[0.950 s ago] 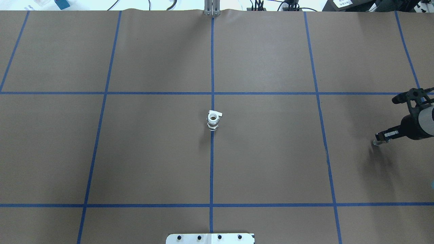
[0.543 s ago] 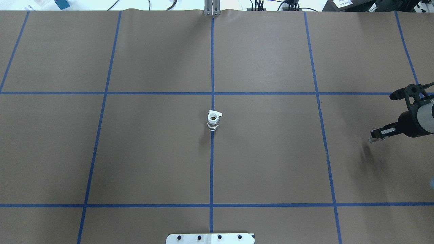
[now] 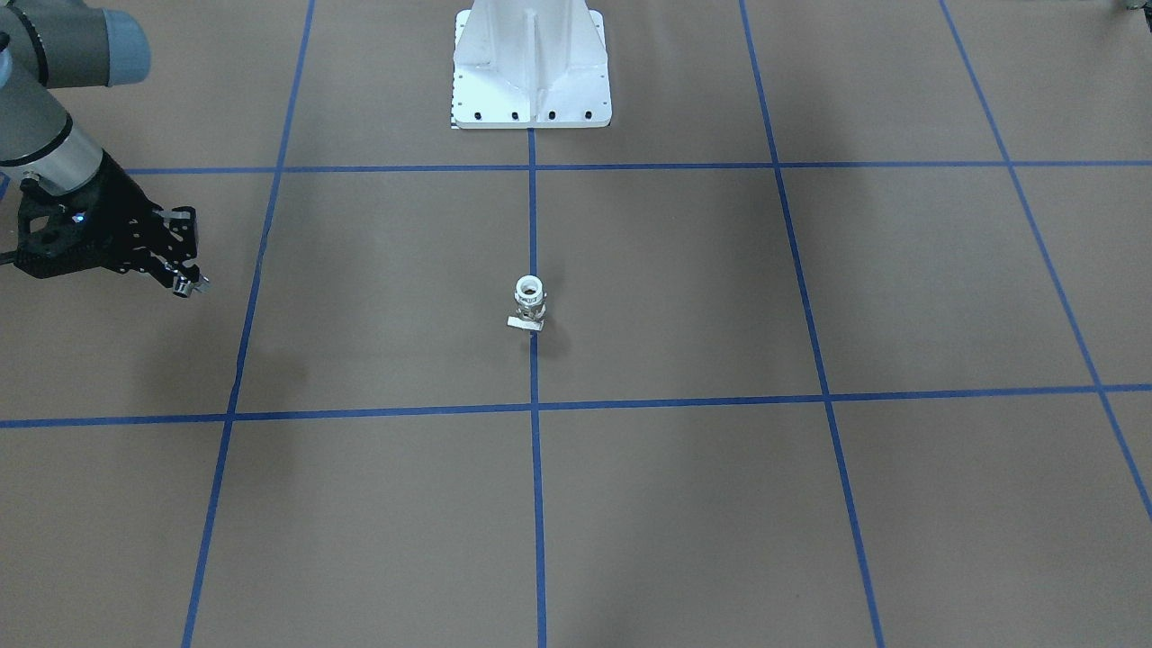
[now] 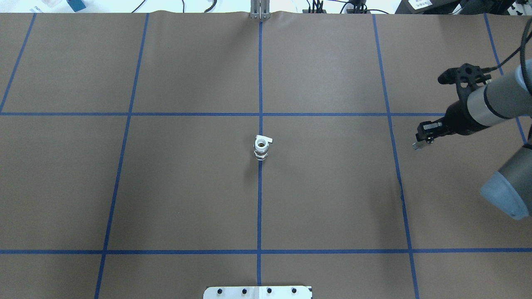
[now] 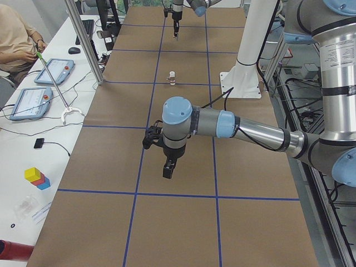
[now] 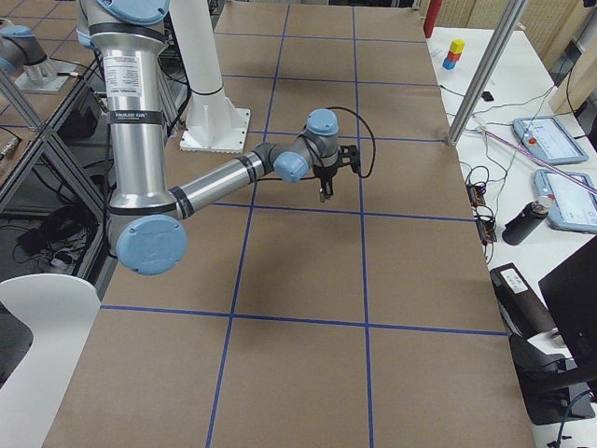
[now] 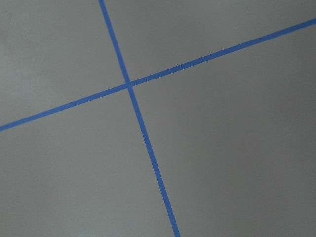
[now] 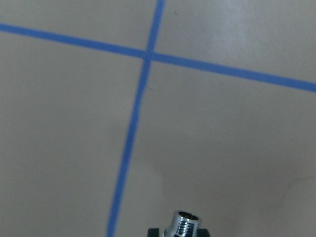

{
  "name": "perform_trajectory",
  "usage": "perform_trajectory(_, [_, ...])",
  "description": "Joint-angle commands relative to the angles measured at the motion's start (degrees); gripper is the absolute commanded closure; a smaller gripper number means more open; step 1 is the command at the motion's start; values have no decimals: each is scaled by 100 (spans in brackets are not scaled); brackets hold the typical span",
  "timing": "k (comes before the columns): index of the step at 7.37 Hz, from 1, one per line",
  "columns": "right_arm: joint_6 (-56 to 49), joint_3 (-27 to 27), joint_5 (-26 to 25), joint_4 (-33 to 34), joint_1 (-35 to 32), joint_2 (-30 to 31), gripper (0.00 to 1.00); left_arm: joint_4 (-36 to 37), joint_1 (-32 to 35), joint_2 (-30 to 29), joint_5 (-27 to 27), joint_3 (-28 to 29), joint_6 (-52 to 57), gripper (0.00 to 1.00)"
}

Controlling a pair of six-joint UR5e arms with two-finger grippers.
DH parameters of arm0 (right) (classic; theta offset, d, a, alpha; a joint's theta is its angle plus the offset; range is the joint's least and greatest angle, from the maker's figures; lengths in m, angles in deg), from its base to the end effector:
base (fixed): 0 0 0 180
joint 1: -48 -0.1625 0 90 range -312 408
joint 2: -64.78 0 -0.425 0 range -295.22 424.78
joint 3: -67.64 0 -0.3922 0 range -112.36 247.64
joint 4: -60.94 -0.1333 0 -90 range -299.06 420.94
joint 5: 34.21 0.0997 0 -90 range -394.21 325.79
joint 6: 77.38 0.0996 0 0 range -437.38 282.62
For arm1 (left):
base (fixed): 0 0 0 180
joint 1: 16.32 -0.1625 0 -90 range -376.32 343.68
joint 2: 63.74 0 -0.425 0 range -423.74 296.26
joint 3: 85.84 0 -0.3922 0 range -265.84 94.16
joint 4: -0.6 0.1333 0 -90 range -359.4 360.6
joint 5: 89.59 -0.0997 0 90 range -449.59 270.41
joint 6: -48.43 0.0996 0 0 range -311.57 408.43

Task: Assemble PPR valve and pipe with both arms
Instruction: 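Carry the chrome fitting with the right gripper above the upright valve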

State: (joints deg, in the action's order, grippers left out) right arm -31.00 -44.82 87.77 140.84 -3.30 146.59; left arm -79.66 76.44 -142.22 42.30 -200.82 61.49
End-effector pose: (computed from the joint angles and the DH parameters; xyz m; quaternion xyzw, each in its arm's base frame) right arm -0.2677 -0.4629 0.3821 0.0720 -0.4166 -0.0353 0.9056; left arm -0.0860 -0.3972 0.5552 0.0792 0.3497 0.0953 0.9286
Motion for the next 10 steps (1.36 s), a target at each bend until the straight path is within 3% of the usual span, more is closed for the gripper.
perform_trajectory(1, [893, -171, -35, 1637, 277, -1478, 100, 2, 258, 262, -5, 55, -31, 0])
perform_trajectory(4, [2213, -6, -621, 2696, 1128, -3062, 100, -24, 365, 395, -5, 20, -40, 0])
perform_trajectory(6, [2961, 923, -878, 2820, 1385, -4029, 100, -24, 365, 395, -5, 29, -40, 0])
perform_trajectory(8, [3410, 1539, -1246, 2812, 1623, -4470, 100, -24, 374, 404, 3, 20, -40, 0])
perform_trajectory(10, [3570, 2077, -1265, 2777, 1641, -4780, 100, -24, 374, 404, 3, 20, -40, 0])
